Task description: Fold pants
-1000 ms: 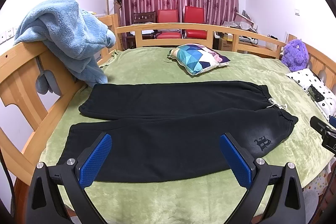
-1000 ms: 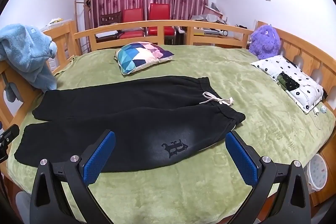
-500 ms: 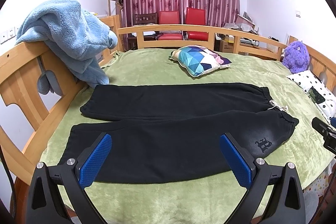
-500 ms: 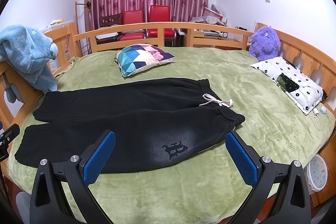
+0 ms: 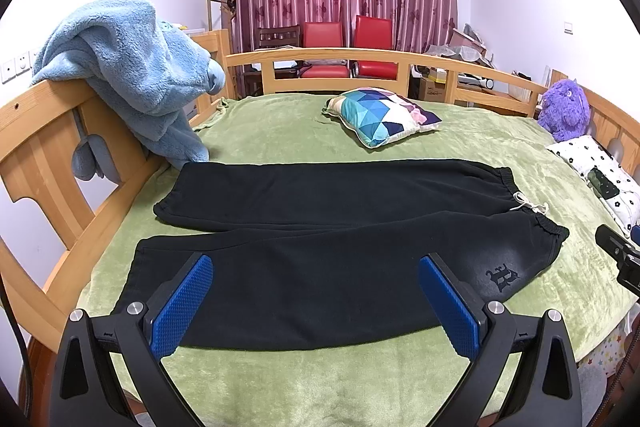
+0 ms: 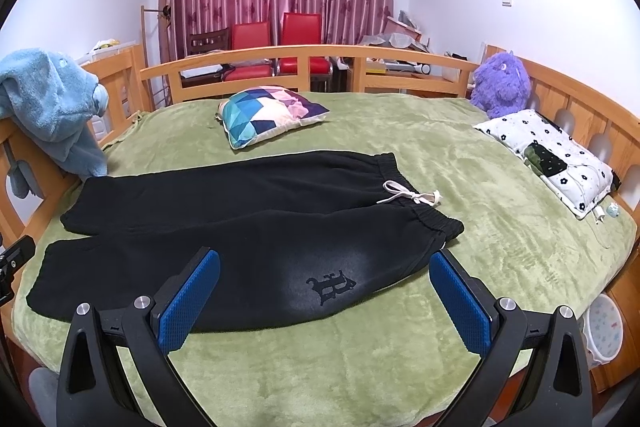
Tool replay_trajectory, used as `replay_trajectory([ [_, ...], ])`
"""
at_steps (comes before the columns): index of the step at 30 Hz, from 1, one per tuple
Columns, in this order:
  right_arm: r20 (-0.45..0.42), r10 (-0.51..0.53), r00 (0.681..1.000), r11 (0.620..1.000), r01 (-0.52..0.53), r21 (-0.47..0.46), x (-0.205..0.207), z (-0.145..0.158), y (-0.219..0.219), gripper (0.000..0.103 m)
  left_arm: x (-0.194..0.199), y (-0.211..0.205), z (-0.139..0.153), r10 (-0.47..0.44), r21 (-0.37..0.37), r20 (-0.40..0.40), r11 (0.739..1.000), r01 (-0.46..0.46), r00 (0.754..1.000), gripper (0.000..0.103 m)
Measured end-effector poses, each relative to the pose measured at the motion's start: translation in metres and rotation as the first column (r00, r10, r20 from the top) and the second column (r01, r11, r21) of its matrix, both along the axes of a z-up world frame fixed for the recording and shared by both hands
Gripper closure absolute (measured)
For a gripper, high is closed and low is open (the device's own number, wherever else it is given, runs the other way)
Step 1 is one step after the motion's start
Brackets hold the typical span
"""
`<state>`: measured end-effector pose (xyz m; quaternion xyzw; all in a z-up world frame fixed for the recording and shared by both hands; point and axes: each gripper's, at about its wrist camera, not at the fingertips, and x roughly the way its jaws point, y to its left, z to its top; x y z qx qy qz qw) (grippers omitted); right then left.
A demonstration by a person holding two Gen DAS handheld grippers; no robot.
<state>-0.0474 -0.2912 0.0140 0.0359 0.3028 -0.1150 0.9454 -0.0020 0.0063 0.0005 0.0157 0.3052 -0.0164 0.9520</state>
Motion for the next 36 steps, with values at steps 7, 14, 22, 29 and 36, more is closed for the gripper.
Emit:
replay_trajectory([
  [7,0.002,0.0,1.0,1.0,0.0,0.003,-0.0012,-0.0001,-0.0006,0.0,0.0003,0.0009,0.001,0.002,-0.003,0.002,1.0,-0.002,1.0,0.0],
  [14,0.007,0.002,1.0,1.0,-0.002,0.023,-0.0029,0.0014,-0.0045,0.0,0.0002,0.0026,0.0024,0.004,-0.002,0.004,1.0,-0.004,1.0,0.0],
  [22,0.0,0.01,1.0,1.0,-0.01,0.028,-0.0023,-0.002,-0.0049,0.0,0.0001,0.0041,0.004,0.002,-0.004,0.005,1.0,-0.002,1.0,0.0],
  [29,0.014,0.02,1.0,1.0,-0.02,0.01,-0.0022,-0.0041,-0.0038,0.0,-0.0008,0.0036,0.0051,0.002,-0.006,0.007,1.0,-0.002,1.0,0.0],
  [36,0.029,0.015,0.999,1.0,-0.015,0.014,0.0017,-0.0056,-0.0059,0.0,-0.0011,0.003,0.0047,0.003,-0.005,0.01,1.0,-0.003,1.0,0.0],
])
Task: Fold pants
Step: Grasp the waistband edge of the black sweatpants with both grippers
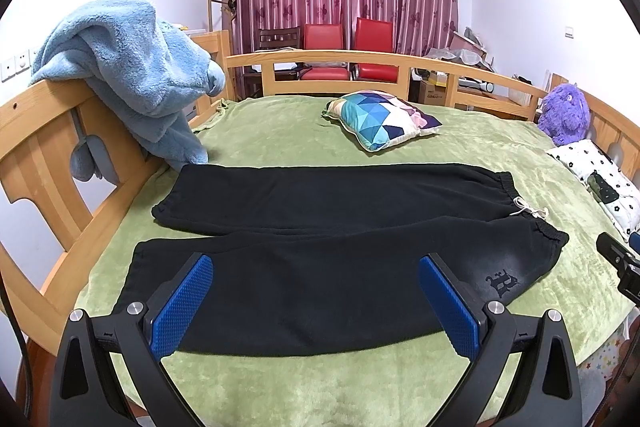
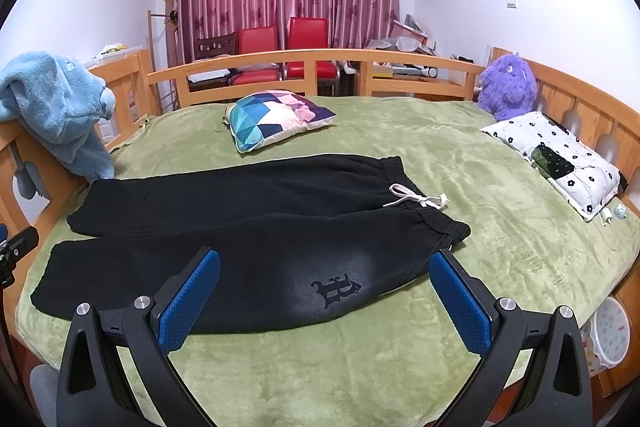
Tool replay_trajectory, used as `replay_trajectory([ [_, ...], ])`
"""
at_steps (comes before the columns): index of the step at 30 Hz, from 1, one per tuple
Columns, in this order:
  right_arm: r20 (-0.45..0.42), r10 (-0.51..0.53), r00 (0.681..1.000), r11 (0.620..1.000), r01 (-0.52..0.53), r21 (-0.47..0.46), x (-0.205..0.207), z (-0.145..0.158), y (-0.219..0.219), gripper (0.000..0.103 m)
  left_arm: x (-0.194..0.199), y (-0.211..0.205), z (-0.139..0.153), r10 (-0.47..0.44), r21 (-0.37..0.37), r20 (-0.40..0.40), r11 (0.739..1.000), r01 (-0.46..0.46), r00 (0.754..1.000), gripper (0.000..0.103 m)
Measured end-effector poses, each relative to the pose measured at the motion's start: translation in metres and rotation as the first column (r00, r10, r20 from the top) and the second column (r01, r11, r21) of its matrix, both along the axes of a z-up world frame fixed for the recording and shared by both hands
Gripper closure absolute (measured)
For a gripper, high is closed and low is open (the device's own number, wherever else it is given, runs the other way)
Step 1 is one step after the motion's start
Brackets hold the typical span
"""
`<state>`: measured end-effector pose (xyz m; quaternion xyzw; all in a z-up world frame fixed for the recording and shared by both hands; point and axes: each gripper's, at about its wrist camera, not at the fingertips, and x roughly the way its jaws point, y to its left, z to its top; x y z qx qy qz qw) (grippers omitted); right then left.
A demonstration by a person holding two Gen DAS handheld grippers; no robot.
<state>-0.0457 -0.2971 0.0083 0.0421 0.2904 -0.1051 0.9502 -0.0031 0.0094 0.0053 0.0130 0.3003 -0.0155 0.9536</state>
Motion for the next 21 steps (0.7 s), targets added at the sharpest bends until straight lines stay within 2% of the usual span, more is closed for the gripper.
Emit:
replay_trajectory([
  [5,0.041,0.013,0.999,1.0,-0.014,0.028,0.004,-0.006,-0.005,0.0,0.005,0.003,-0.004,0.007,-0.011,-0.005,1.0,-0.007,1.0,0.0],
  [8,0.06,0.068,0.996,0.995,-0.072,0.063,0.012,-0.018,-0.01,0.0,0.018,0.01,-0.017,0.011,-0.048,-0.038,0.999,-0.013,0.999,0.0],
  [12,-0.048,0.093,0.994,0.99,-0.088,0.107,0.04,-0.051,-0.019,0.001,0.038,0.032,-0.06,0.011,-0.112,-0.132,0.993,-0.026,0.991,0.006],
  [14,-0.079,0.066,0.995,0.991,-0.056,0.119,0.048,-0.073,-0.028,0.008,0.043,0.047,-0.087,0.027,-0.121,-0.188,0.991,-0.051,0.982,0.013],
  [15,-0.097,0.059,0.994,0.991,-0.046,0.125,0.051,-0.083,-0.032,0.012,0.045,0.055,-0.1,0.041,-0.128,-0.216,0.989,-0.07,0.976,0.016],
  [18,-0.194,0.034,0.98,0.988,-0.005,0.152,0.063,-0.122,-0.051,0.02,0.047,0.083,-0.139,0.097,-0.152,-0.294,0.977,-0.147,0.951,0.017],
  [21,-0.271,-0.007,0.962,0.986,0.053,0.161,0.071,-0.155,-0.069,0.021,0.051,0.111,-0.169,0.155,-0.164,-0.353,0.961,-0.224,0.923,0.017],
])
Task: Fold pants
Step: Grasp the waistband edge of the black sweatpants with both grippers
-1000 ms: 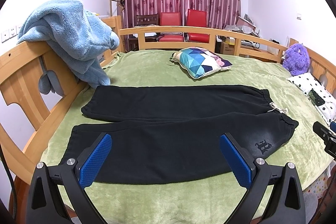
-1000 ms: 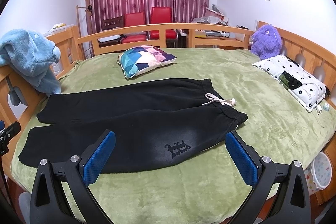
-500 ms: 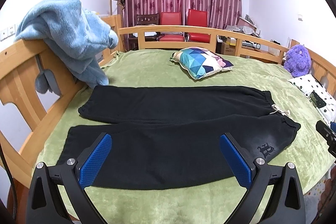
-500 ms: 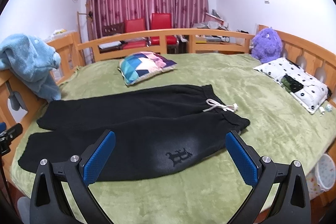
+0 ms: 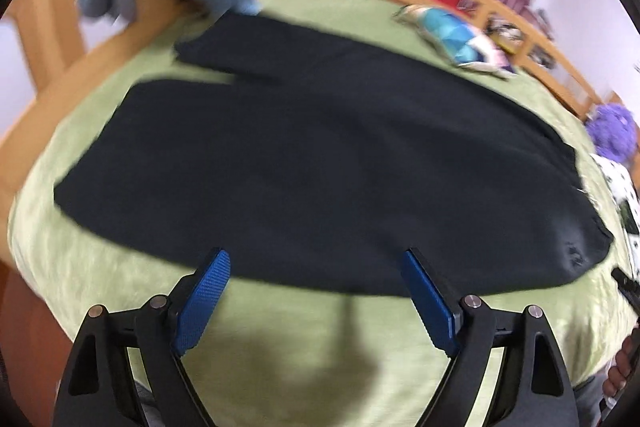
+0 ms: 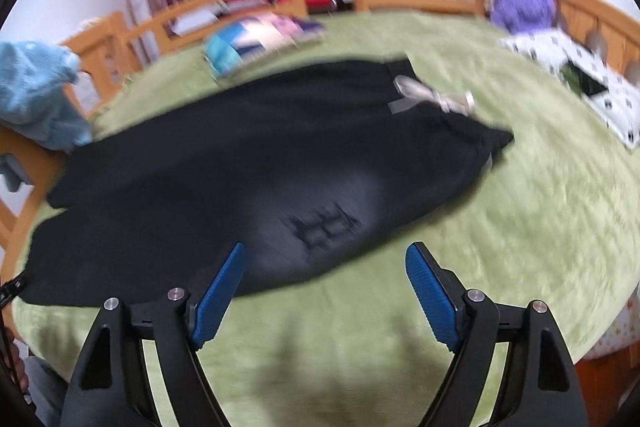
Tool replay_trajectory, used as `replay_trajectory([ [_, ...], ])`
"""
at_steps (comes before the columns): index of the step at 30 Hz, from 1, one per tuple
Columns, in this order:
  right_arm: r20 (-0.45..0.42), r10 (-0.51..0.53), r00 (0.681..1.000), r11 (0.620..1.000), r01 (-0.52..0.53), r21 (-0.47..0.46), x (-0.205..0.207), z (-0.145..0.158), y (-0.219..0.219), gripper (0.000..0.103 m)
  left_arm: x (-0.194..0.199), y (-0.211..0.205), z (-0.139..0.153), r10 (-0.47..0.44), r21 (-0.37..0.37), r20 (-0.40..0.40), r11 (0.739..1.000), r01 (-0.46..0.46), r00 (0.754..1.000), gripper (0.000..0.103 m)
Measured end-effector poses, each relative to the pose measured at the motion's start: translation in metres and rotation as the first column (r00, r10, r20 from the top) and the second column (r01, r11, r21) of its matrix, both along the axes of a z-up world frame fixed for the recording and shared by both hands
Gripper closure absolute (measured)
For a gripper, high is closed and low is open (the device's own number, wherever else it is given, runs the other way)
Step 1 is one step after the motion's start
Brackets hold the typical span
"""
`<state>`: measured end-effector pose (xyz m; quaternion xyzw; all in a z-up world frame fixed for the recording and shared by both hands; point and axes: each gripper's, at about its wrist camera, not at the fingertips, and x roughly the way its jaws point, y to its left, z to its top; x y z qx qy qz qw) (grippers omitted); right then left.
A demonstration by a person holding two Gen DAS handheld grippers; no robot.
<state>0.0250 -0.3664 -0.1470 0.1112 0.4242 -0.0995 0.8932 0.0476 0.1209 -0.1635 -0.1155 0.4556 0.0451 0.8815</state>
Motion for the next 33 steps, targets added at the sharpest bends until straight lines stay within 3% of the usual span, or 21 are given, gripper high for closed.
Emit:
replay_trajectory([
  [7,-0.081,-0.09,0.993,0.993,0.096,0.075,0.018,-0.042,-0.033,0.021,0.005,0.049,-0.045,0.163,-0.089,-0.075,0.982,-0.169,0.984,0.017],
  [14,-0.125,-0.109,0.986,0.965,0.135,0.223,0.035,-0.073,-0.049,0.021,0.021,0.057,-0.058,0.188,-0.117,-0.042,0.975,-0.192,0.981,0.018],
  [16,-0.116,-0.128,0.985,0.958,0.153,0.242,0.04,-0.075,-0.05,0.021,0.024,0.058,-0.059,0.204,-0.124,-0.039,0.97,-0.208,0.978,0.023],
  [18,-0.105,-0.134,0.985,0.957,0.156,0.244,0.047,-0.075,-0.051,0.022,0.024,0.062,-0.06,0.22,-0.122,-0.037,0.967,-0.223,0.975,0.034],
  [20,-0.093,-0.129,0.987,0.961,0.148,0.233,0.053,-0.074,-0.049,0.036,0.02,0.066,-0.059,0.225,-0.122,-0.037,0.966,-0.228,0.974,0.044],
  [22,-0.088,-0.114,0.99,0.963,0.132,0.234,0.06,-0.076,-0.046,0.063,0.021,0.07,-0.058,0.223,-0.15,-0.041,0.962,-0.227,0.974,0.06],
  [24,-0.085,-0.1,0.991,0.96,0.119,0.255,0.064,-0.075,-0.045,0.077,0.022,0.075,-0.058,0.21,-0.201,-0.05,0.955,-0.216,0.976,0.085],
  [25,-0.08,-0.099,0.992,0.958,0.117,0.264,0.066,-0.074,-0.045,0.084,0.022,0.077,-0.057,0.203,-0.223,-0.056,0.952,-0.21,0.978,0.088],
  [27,-0.065,-0.094,0.993,0.957,0.108,0.268,0.067,-0.068,-0.043,0.088,0.021,0.079,-0.052,0.197,-0.243,-0.053,0.948,-0.204,0.979,0.093],
  [33,0.009,-0.062,0.998,0.977,0.059,0.206,0.068,-0.025,-0.032,0.091,0.014,0.076,-0.016,0.177,-0.24,0.007,0.956,-0.17,0.984,0.093],
])
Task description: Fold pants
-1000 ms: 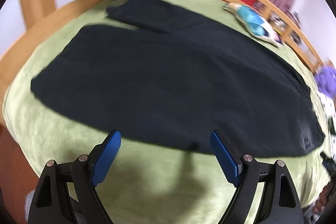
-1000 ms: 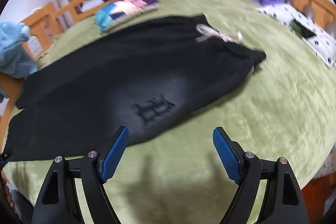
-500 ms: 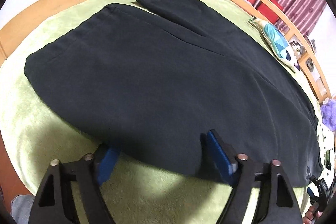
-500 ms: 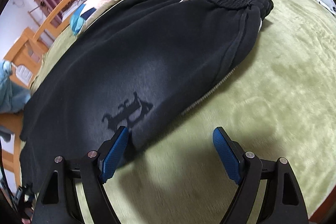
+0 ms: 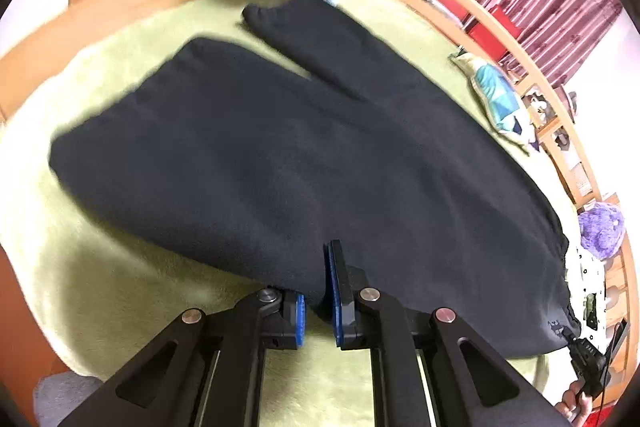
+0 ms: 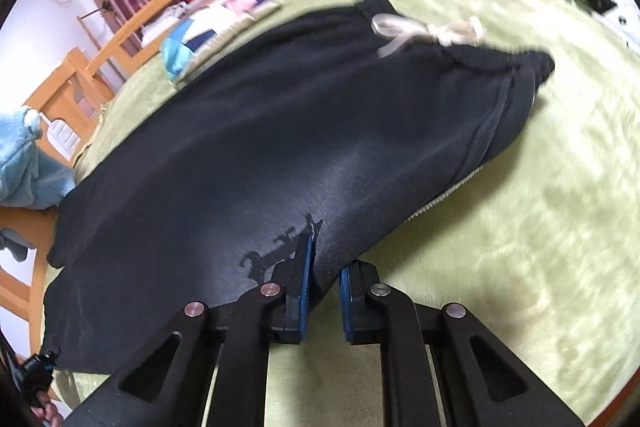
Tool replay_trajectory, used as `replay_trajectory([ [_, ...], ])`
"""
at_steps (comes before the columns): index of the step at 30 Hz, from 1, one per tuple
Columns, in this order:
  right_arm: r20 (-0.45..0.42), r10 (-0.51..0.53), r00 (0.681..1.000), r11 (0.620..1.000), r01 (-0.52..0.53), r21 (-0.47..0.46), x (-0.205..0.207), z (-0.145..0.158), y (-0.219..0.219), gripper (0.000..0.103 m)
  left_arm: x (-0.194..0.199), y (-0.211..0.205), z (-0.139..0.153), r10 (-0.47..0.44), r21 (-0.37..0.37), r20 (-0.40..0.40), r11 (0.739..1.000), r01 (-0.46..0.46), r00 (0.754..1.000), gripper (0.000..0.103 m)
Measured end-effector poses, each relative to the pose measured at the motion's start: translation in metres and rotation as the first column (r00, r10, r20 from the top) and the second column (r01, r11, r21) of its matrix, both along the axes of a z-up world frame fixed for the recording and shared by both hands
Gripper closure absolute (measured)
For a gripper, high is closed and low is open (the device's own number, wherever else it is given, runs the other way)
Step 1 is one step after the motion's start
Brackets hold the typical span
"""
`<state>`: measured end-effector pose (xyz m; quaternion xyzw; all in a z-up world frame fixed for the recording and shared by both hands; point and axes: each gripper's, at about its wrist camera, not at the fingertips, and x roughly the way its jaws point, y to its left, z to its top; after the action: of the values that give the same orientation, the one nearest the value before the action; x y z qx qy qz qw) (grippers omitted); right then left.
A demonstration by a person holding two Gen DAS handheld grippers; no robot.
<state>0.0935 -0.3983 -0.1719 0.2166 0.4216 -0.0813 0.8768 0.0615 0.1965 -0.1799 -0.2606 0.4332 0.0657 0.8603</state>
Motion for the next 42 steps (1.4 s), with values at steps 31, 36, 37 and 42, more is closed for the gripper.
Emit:
replay_trajectory([
  [31,0.124,0.131,0.984,0.989,-0.121,-0.087,0.242,0.072,0.012,0.092,0.264,-0.049,0.083,-0.106,0.281,0.2,0.959,0.047,0.974,0.093],
  [36,0.041,0.137,0.99,0.986,-0.133,-0.097,0.266,0.026,0.021,0.077,0.283,-0.056,0.06,-0.116,0.248,0.154,0.966,0.075,0.981,0.083],
  [37,0.03,0.145,0.989,0.986,-0.141,-0.092,0.265,0.021,0.022,0.07,0.281,-0.059,0.058,-0.117,0.253,0.149,0.965,0.076,0.982,0.078],
  [42,0.009,0.153,0.988,0.979,-0.15,-0.138,0.239,0.021,0.025,0.05,0.262,-0.07,0.061,-0.133,0.267,0.139,0.959,0.092,0.981,0.041],
])
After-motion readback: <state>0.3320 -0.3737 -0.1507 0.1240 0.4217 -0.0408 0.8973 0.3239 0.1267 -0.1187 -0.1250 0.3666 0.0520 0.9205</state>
